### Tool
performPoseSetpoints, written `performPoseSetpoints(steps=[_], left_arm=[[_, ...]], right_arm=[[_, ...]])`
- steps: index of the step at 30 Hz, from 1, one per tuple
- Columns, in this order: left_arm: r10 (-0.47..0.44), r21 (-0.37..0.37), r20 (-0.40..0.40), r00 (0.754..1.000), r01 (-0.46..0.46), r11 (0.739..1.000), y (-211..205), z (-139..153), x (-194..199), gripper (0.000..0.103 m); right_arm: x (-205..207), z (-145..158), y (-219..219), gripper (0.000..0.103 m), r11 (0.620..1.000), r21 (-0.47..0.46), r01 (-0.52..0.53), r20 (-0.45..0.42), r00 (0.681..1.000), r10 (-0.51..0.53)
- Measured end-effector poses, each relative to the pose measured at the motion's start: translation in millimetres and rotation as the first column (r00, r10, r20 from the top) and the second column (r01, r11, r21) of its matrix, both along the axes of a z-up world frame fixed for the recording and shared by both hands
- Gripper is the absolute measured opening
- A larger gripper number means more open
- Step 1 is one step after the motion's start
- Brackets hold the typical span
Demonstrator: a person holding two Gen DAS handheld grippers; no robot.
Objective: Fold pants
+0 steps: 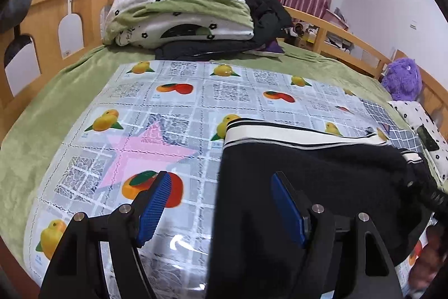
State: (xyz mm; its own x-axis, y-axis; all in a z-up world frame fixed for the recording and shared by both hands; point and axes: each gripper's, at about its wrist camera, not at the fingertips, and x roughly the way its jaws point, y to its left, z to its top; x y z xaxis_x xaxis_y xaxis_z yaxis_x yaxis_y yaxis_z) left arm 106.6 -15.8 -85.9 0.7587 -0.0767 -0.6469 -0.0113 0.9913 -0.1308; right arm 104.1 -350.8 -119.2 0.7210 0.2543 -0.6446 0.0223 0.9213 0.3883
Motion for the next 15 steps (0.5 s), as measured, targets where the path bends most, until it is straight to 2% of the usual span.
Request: performPoseSetpoints(steps=[2, 4, 6, 8, 11, 12, 15], left_arm=[[-0.013, -0.025, -0.002, 1.0, 0.013, 1.0, -4.1, 1.1, -4.7, 0.072], [-0.028, -0.026, 0.0, 1.0, 0.028, 0.999, -10.1, 0.8, -8.3, 0.072], [-0.037, -0.008, -0.01, 0.999, 0.037, 0.999, -16.7, -0.9, -10.8, 0.072], [-0.048, -0.012, -0.02, 0.999, 0.047, 0.999, -19.8, -2.3, -12.9, 0.072], [-0.072, -0.031, -0.02, 0.997, 0.071, 0.997, -18.0, 1.5, -21.9, 0.072], [-0.076, -0.031, -0.014, 0.997, 0.076, 0.997, -17.0, 2.6, -25.0, 0.072], [-0.084, -0.038, 0.002, 0.996, 0.084, 0.996, -10.2, 6.0, -38.9, 0.072]], right_arm=[[-1.9, -2.0, -16.2, 0.014, 1.0, 0.011, 0.013, -0.025, 1.0, -0.013], [2.6, -19.2, -26.2, 0.016, 0.999, -0.048, 0.014, -0.132, 0.991, -0.02], [13.4, -42.6, -26.8, 0.017, 0.995, -0.103, 0.0, -0.253, 0.967, -0.026], [16.7, -54.3, -26.7, 0.026, 0.993, -0.114, 0.0, -0.302, 0.953, -0.035], [8.4, -43.8, -29.4, 0.032, 0.991, -0.132, 0.022, -0.266, 0.962, -0.056], [1.6, -35.8, -31.9, 0.032, 0.99, -0.135, 0.047, -0.228, 0.971, -0.077], [-11.4, -20.7, -37.1, 0.044, 0.988, -0.128, 0.091, -0.149, 0.983, -0.11]])
